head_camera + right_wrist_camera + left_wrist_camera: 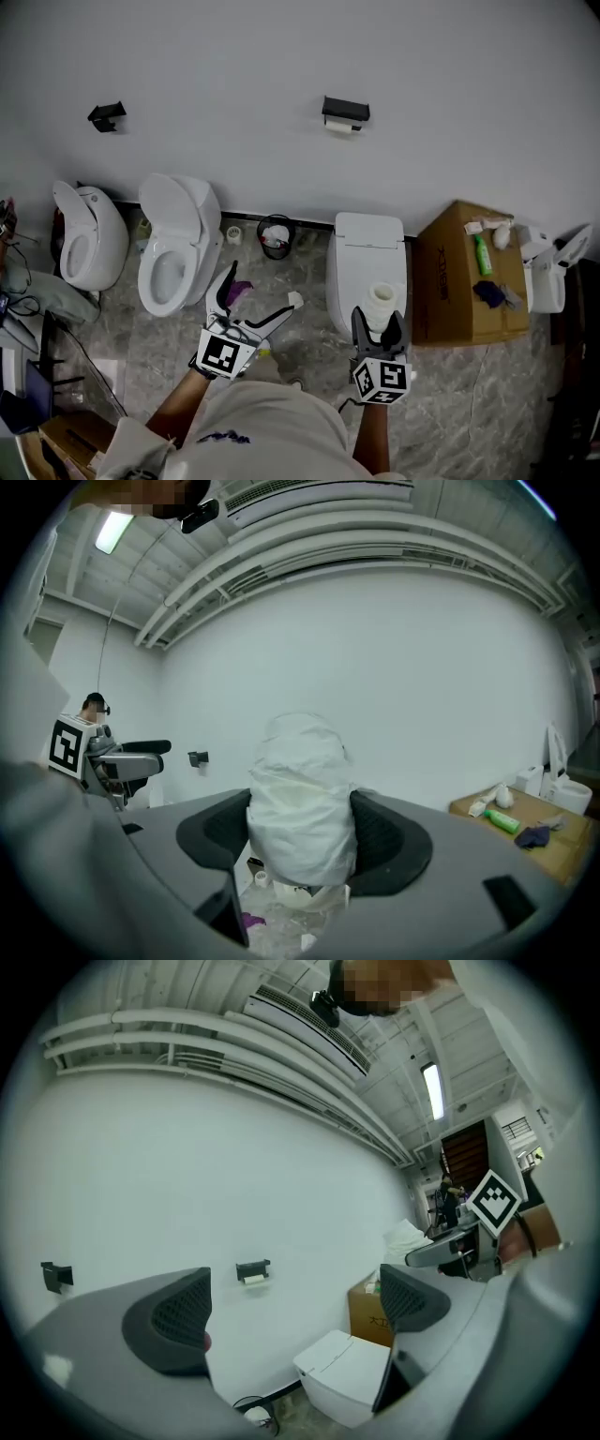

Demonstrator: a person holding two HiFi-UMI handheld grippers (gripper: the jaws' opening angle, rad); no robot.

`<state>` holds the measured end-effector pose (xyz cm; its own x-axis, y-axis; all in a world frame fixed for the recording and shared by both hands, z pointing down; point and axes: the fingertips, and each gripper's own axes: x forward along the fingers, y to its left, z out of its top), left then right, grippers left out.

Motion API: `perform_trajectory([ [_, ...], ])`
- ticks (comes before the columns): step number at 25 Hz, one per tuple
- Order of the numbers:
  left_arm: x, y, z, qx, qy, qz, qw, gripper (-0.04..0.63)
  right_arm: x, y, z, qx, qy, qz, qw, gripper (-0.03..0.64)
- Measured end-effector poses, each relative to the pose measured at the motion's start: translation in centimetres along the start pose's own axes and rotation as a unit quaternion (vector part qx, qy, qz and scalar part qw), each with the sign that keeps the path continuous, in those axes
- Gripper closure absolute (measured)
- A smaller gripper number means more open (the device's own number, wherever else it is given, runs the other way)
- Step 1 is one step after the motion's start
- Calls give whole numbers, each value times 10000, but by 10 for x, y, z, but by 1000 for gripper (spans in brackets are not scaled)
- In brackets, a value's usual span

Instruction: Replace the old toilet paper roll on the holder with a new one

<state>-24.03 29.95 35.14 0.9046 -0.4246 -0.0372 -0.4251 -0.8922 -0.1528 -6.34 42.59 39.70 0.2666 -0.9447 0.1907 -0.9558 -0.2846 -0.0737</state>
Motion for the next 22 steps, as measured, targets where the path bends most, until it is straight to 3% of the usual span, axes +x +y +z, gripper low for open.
perform_trajectory([
  [6, 28, 47, -10, -352, -52, 18, 9994, 35, 52, 3, 15, -110, 210, -102, 9997, 308],
  [12, 33, 99, -14, -807, -518, 195, 9952, 37, 96, 28, 8, -155, 288, -140, 9994, 308],
  [16, 39, 114, -36, -813, -329, 23, 9961, 47, 125, 57, 2, -199, 254, -34, 9995, 307],
  [22, 64, 126, -50, -781, -271, -177, 9964, 58, 137, 62, -28, -184, 686, -138, 9974, 307],
])
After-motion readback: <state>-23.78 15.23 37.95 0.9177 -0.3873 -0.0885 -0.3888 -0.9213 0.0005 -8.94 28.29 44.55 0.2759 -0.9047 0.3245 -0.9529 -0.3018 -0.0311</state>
